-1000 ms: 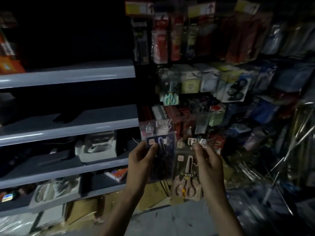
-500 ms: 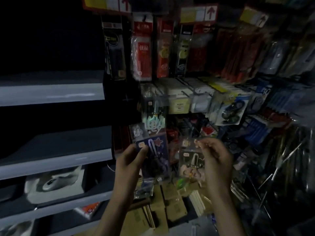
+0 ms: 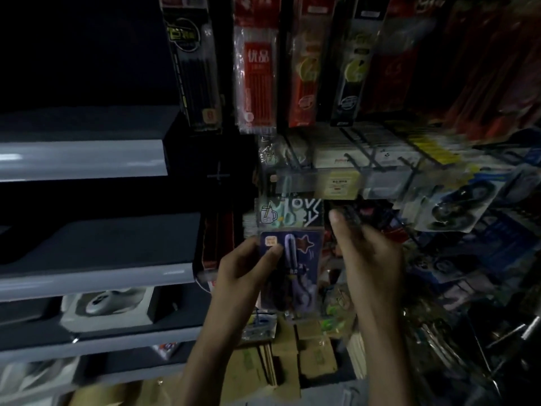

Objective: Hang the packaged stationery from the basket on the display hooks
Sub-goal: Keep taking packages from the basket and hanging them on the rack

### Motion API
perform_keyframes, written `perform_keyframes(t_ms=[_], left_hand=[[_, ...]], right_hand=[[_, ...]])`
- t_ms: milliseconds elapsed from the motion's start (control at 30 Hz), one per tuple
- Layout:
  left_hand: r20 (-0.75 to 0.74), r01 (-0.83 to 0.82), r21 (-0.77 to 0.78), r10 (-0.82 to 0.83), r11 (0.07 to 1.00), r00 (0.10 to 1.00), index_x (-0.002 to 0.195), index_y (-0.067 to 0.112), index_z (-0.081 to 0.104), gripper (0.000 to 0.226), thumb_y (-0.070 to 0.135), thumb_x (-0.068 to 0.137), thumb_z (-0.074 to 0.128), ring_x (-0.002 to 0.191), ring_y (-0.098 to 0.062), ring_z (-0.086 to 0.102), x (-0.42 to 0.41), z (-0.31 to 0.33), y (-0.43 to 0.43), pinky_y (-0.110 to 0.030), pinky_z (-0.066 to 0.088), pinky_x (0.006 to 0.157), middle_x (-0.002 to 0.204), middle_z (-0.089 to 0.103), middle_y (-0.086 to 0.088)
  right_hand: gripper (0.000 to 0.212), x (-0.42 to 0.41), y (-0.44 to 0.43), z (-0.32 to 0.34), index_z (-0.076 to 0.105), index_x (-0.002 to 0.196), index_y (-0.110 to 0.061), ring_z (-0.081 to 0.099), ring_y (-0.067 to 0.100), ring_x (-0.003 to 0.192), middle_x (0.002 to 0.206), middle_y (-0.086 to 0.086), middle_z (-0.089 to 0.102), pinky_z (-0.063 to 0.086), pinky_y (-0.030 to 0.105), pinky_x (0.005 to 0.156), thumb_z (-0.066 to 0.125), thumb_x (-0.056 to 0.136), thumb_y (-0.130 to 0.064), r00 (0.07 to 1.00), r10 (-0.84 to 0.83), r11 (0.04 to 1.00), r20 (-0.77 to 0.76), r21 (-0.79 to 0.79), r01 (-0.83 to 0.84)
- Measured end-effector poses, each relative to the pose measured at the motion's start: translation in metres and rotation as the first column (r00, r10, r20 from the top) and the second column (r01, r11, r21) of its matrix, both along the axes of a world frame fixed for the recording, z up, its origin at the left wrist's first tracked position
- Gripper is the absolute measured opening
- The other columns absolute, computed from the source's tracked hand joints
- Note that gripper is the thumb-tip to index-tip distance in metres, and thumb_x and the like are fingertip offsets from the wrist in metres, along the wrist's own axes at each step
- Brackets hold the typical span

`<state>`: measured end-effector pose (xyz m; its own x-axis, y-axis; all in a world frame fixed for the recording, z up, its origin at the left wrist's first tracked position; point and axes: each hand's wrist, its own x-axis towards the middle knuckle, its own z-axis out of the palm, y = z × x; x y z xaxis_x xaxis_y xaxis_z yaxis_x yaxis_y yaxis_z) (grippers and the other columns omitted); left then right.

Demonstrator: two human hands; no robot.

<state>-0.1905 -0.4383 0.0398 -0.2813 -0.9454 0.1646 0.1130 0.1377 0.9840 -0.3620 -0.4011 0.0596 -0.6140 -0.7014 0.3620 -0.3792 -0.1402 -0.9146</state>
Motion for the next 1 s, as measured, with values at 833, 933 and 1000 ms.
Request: perform_keyframes(t_ms=[833, 933, 1000], left_hand=[[-0.014, -0.464, -0.163, 0.469, 0.871, 0.883, 0.126, 0.020, 0.070, 0.024, 0.019, 0.102, 0.067, 0.100, -0.009, 0.075, -0.049, 0.018, -0.023, -0.024, 0.058, 0.082, 0.103, 0.079, 0.004], [0.005, -0.416, -0.149, 0.422, 0.897, 0.907, 0.124, 0.022, 0.072, 0.022, 0.026, 0.102, 0.069, 0.102, -0.015, 0.074, -0.055, 0.016, -0.030, -0.039, 0.062, 0.091, 0.104, 0.077, 0.001], [-0.011, -0.387, -0.151, 0.390, 0.910, 0.921, 0.115, 0.022, 0.074, 0.015, 0.027, 0.101, 0.070, 0.100, -0.017, 0.073, -0.056, 0.016, -0.032, -0.039, 0.061, 0.089, 0.103, 0.076, 0.000]], right_hand=[[0.008, -0.045, -0.042, -0.042, 0.079, 0.096, -0.021, 0.073, 0.001, 0.087, 0.088, -0.012, 0.078, 0.055, 0.020, 0.074, 0.075, 0.094, -0.027, 0.959, 0.271, 0.962, 0.079, -0.051, -0.268], [0.007, -0.049, -0.047, -0.040, 0.078, 0.096, -0.020, 0.073, 0.001, 0.088, 0.089, -0.012, 0.077, 0.056, 0.019, 0.074, 0.076, 0.093, -0.026, 0.973, 0.230, 0.972, 0.013, -0.061, -0.228], [0.002, -0.050, -0.049, -0.039, 0.077, 0.094, -0.021, 0.073, 0.000, 0.087, 0.088, -0.012, 0.077, 0.054, 0.016, 0.073, 0.077, 0.093, -0.023, 0.972, 0.234, 0.970, 0.023, -0.068, -0.232]])
